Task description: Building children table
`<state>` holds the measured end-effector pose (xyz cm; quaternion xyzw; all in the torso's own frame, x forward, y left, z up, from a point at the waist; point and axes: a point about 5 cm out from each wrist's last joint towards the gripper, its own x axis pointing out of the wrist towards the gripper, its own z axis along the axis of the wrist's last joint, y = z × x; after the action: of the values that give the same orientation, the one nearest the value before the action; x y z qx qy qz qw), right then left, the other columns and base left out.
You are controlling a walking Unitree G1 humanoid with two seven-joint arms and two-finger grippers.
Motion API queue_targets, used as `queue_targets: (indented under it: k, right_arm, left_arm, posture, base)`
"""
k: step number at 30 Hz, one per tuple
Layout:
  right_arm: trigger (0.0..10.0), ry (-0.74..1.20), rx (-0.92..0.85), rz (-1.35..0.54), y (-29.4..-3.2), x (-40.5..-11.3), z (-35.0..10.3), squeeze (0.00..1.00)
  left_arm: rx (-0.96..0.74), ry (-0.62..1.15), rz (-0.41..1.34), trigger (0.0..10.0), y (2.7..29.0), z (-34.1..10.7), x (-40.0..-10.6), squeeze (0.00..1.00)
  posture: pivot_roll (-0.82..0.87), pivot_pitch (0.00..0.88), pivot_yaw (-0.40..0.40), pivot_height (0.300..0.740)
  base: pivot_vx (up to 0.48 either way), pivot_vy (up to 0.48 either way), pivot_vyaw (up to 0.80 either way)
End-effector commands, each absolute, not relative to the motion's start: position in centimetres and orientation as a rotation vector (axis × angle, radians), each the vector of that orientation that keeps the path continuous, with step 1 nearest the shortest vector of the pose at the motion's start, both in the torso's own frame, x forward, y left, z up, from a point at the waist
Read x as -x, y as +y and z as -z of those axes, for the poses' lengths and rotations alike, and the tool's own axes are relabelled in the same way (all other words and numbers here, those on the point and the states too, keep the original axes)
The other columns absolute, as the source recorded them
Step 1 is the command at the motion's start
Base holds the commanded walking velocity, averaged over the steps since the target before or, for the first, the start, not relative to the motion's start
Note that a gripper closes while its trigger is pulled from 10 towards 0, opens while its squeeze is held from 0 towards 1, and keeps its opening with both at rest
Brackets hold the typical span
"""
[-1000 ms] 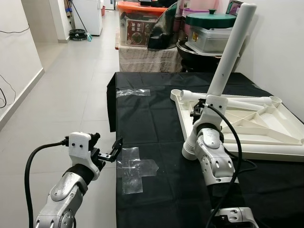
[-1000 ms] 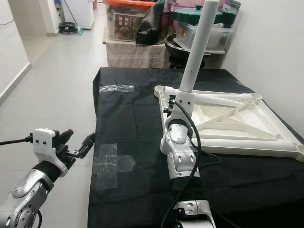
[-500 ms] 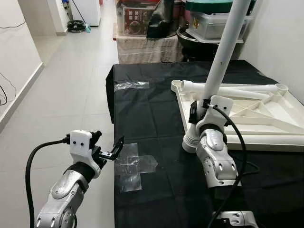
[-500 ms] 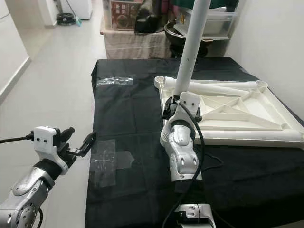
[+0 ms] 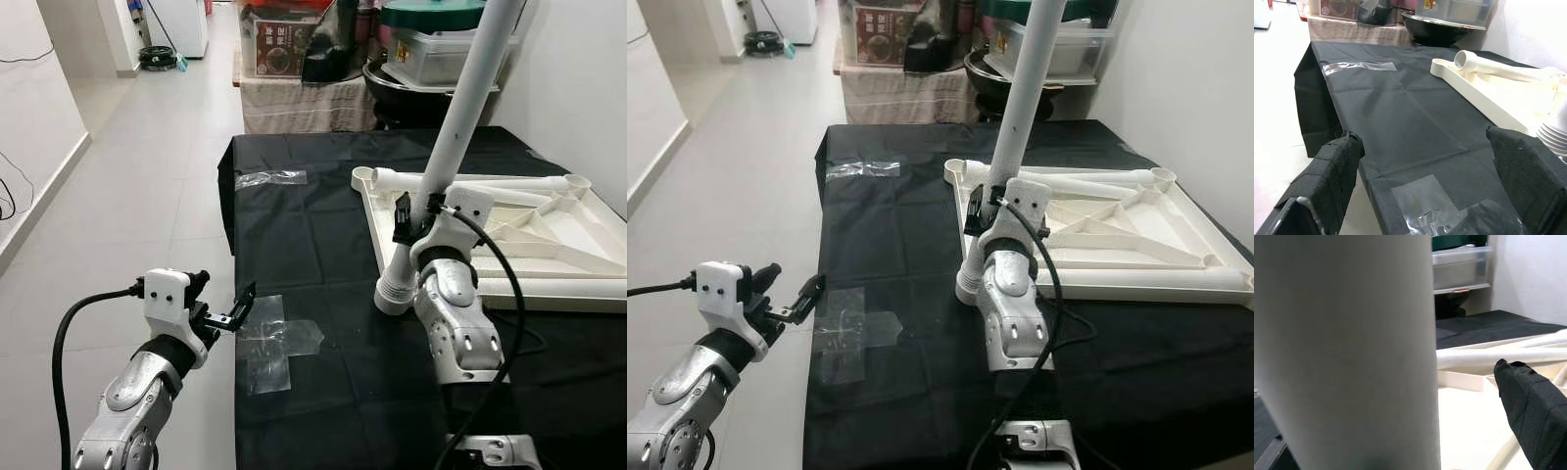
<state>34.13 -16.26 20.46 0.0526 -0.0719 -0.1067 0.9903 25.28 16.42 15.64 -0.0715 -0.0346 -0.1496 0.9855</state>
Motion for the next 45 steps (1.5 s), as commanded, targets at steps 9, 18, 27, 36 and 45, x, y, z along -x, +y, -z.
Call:
queue_targets:
  k: [9,18,27,36,45]
  right_arm:
    - [10.0,-0.127,-0.081,0.142,-18.4,-34.6,-21.3,0.0]
    - [10.0,-0.138,-0.079,0.078,-19.8,-35.1,-22.2,0.0]
    - [10.0,-0.12,-0.155,-0.095,-19.9,-35.7,-22.2,0.0]
    - [10.0,-0.068,-0.121,-0.212,-21.0,-36.4,-21.9,0.0]
    - [8.0,-0.079,-0.074,-0.266,-21.9,-37.1,-22.5,0.0]
  left_arm:
    - [0.133,-0.054,0.311,10.0,16.4,-15.1,-25.3,0.0]
    - [0.131,-0.052,0.315,10.0,16.5,-15.1,-25.3,0.0]
    - [0.132,-0.049,0.324,10.0,16.3,-15.1,-25.3,0.0]
    - [0.134,-0.048,0.328,10.0,16.2,-15.0,-25.3,0.0]
    - [0.137,-0.049,0.327,10.0,16.2,-15.0,-25.3,0.0]
  posture:
    - [0.09,0.0,-0.06,0.74]
    - [0.09,0.0,-0.057,0.74]
    - [0.09,0.0,-0.052,0.74]
    - [0.09,0.0,-0.054,0.74]
    - [0.08,0.0,-0.059,0.74]
  base:
    - [0.0,0.0,0.0]
    - [0.0,0.0,0.0]
    - [0.0,0.0,0.0]
    - [0.0,0.0,0.0]
    - [0.0,0.0,0.0]
